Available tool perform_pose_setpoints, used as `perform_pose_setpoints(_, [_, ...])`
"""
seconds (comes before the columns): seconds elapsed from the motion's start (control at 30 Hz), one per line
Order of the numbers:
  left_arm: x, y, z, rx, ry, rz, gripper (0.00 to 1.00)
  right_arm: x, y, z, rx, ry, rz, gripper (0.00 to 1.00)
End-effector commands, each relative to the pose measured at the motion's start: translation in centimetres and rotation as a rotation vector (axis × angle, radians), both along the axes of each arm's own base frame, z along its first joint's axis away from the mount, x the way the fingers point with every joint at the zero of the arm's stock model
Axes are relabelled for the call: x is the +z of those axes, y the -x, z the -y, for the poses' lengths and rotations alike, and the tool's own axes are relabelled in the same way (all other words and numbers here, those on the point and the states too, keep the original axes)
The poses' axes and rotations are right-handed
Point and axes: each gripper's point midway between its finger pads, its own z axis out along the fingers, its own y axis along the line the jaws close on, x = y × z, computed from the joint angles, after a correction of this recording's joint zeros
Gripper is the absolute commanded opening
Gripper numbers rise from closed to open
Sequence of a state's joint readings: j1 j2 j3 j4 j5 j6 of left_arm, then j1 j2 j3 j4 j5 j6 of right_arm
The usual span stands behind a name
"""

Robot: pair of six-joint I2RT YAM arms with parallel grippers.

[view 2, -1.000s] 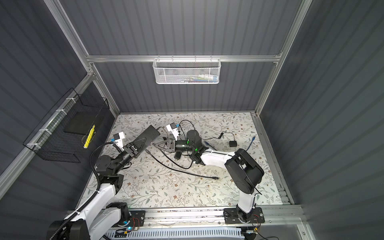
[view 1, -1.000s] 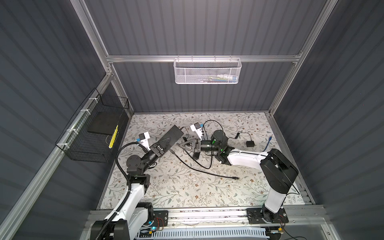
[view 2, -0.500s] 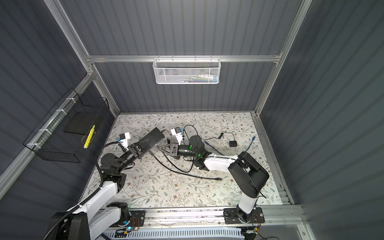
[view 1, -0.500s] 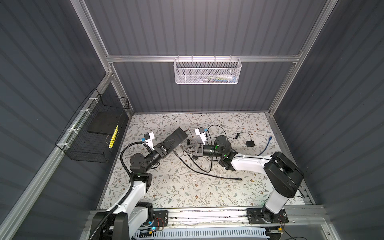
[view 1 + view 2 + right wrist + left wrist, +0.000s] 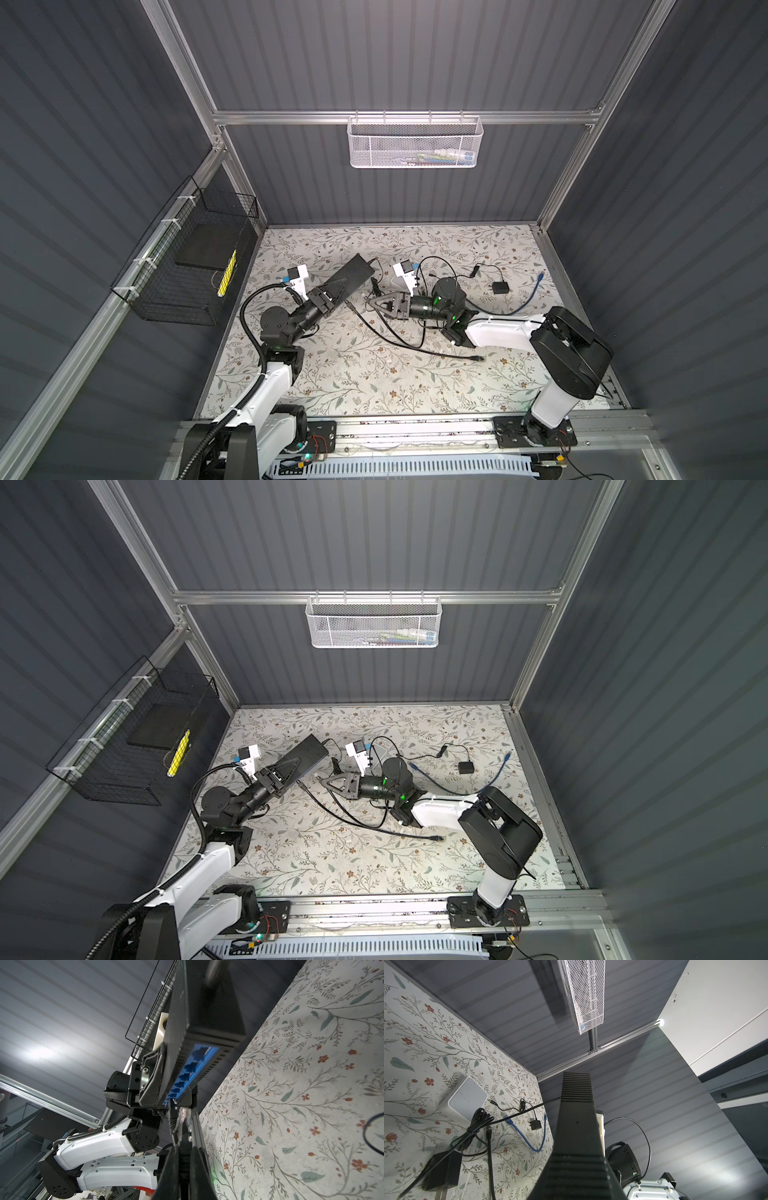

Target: Insert the plug into the switch port

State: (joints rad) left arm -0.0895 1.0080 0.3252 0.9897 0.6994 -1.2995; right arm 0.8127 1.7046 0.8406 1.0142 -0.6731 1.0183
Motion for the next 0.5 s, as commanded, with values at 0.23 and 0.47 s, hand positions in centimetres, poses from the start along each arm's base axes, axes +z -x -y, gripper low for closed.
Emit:
perform_pose_setpoints(0.23, [2.1,0.6,-0.1,0.001,0.017,0.092,0.0,1.9,0.2,-1.8,0.025,-0.067,0.018,0.0])
perform_pose_setpoints(0.47, [2.4,0.7,0.0,-0.004,0.021,0.099,0.0,2.1,-0.1,-2.2,0.024,-0.065,0.023,0.0])
